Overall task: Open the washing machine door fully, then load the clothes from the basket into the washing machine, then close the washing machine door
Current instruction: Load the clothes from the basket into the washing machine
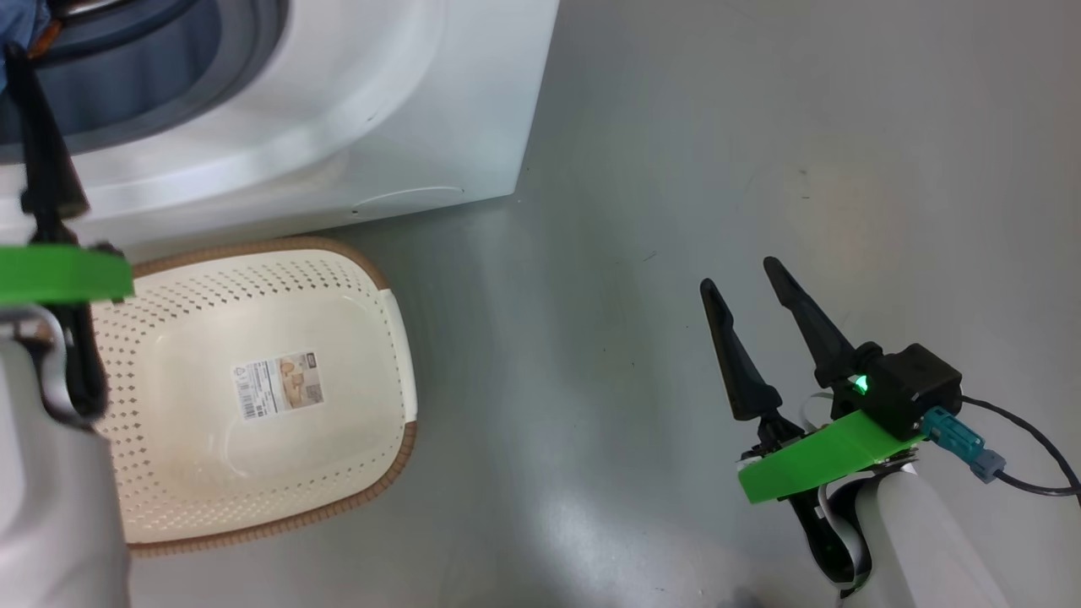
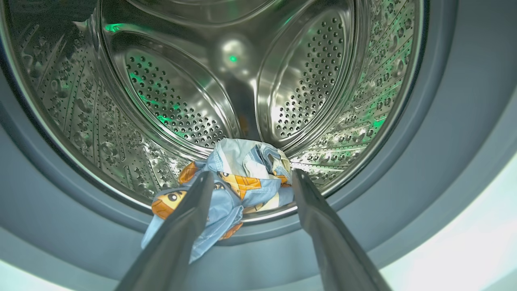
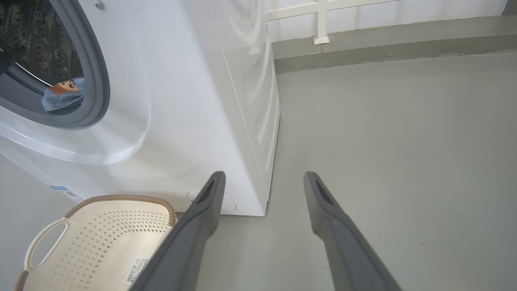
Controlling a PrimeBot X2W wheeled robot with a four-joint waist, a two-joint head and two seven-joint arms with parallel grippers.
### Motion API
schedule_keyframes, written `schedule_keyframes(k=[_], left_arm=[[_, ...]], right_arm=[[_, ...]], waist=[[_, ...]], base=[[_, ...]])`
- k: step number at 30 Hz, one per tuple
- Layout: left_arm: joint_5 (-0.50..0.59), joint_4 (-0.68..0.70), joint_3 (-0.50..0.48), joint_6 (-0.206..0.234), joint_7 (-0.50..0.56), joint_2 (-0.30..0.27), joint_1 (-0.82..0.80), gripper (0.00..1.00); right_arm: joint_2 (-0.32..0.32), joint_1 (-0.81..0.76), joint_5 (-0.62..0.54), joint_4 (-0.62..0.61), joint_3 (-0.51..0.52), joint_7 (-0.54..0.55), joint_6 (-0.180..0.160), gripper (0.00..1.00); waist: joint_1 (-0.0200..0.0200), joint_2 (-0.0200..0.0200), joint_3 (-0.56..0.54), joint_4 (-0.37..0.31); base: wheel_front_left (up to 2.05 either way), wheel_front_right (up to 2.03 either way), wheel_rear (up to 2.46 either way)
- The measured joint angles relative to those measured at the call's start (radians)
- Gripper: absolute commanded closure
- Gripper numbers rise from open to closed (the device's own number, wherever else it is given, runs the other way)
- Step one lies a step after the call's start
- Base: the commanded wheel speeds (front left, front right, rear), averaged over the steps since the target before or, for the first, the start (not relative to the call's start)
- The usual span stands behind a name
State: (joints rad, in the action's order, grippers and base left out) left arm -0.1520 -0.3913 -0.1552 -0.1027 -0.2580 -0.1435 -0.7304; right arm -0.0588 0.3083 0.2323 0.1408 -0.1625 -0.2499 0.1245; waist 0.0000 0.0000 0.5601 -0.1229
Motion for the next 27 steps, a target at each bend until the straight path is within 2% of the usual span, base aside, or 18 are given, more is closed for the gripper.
schedule_keyframes(k=[10,21,27], left_arm=[[0.014,0.206,-0.045,0.000,0.000,0.066,0.207,0.00],[0.024,0.305,-0.058,0.006,0.000,0.109,0.419,0.00],[0.000,0.333,-0.056,0.020,0.000,0.110,0.499,0.00]], right_arm=[[0.000,-0.002,0.000,-0.006,0.007,0.000,0.000,0.00],[0.000,-0.002,0.000,-0.006,0.006,0.000,0.000,0.00],[-0.001,-0.002,0.000,-0.010,0.012,0.000,0.000,0.00]], waist=[[0.0000,0.0000,-0.002,0.013],[0.0000,0.0000,0.001,0.019],[0.0000,0.0000,0.005,0.035]], base=[[0.00,0.00,0.00],[0.00,0.00,0.00],[0.00,0.00,0.00]])
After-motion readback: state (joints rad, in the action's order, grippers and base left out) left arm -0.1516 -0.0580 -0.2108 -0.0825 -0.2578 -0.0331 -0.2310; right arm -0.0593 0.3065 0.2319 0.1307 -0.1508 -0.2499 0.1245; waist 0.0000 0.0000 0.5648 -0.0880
